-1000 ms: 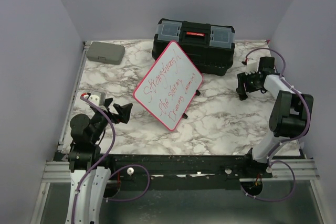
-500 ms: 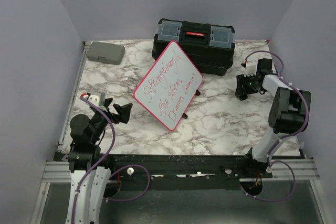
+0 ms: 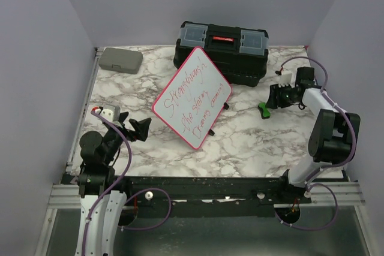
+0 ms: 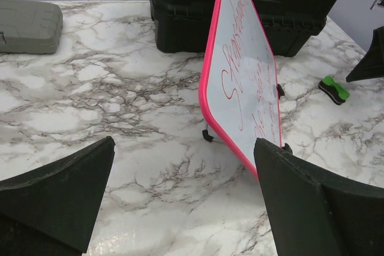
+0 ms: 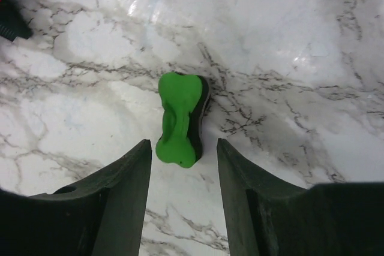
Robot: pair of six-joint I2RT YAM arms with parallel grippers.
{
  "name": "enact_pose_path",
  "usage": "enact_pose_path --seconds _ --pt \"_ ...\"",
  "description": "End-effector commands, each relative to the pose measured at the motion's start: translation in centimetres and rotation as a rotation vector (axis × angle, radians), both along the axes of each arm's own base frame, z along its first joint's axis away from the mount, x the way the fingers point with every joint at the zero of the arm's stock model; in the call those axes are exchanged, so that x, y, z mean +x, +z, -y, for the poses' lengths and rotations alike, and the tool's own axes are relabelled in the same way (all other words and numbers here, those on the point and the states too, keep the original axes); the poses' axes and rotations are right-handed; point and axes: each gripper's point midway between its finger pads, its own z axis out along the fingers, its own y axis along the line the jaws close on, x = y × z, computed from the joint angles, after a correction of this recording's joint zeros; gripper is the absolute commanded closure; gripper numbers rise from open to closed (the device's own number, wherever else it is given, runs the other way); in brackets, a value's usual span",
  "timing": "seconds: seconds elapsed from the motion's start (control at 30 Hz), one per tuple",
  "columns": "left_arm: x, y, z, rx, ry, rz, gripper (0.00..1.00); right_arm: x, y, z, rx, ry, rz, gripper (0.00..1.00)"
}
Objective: Erase the whiteboard
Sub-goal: Pick up the whiteboard eraser from the center of the board.
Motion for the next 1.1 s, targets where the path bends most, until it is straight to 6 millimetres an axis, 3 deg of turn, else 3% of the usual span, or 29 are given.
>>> enact_pose_path --seconds 0.0,0.1,0.27,0.4,0.63,1.07 --pt "-0.1 1.0 -0.2 0.011 0.012 0.04 0.01 -3.1 0.1 -2.7 0.075 0.1 -0.062 0.5" --pt "0.0 0.9 -0.2 0.01 0.011 0.038 0.01 -3.2 0.5 -2.8 0.073 0.096 -0.044 0.49" --pt "0.0 0.8 -0.2 0.01 0.013 0.033 0.01 -1.1 1.9 -1.4 0.023 -0.014 0.019 0.48" --pt "0.0 0.8 -0.2 0.01 0.012 0.033 0.01 -0.7 0.4 -0.4 -0.032 -0.053 -0.021 0.45" --pt "0.0 0.8 -0.2 0.01 0.012 0.033 0.01 -0.7 -2.2 -1.2 -0.097 -0.036 -0.064 0.42" --pt "0.0 0.8 -0.2 0.011 0.011 0.035 0.01 0.7 -4.3 -1.0 -0.189 -0.05 -0.077 0.46"
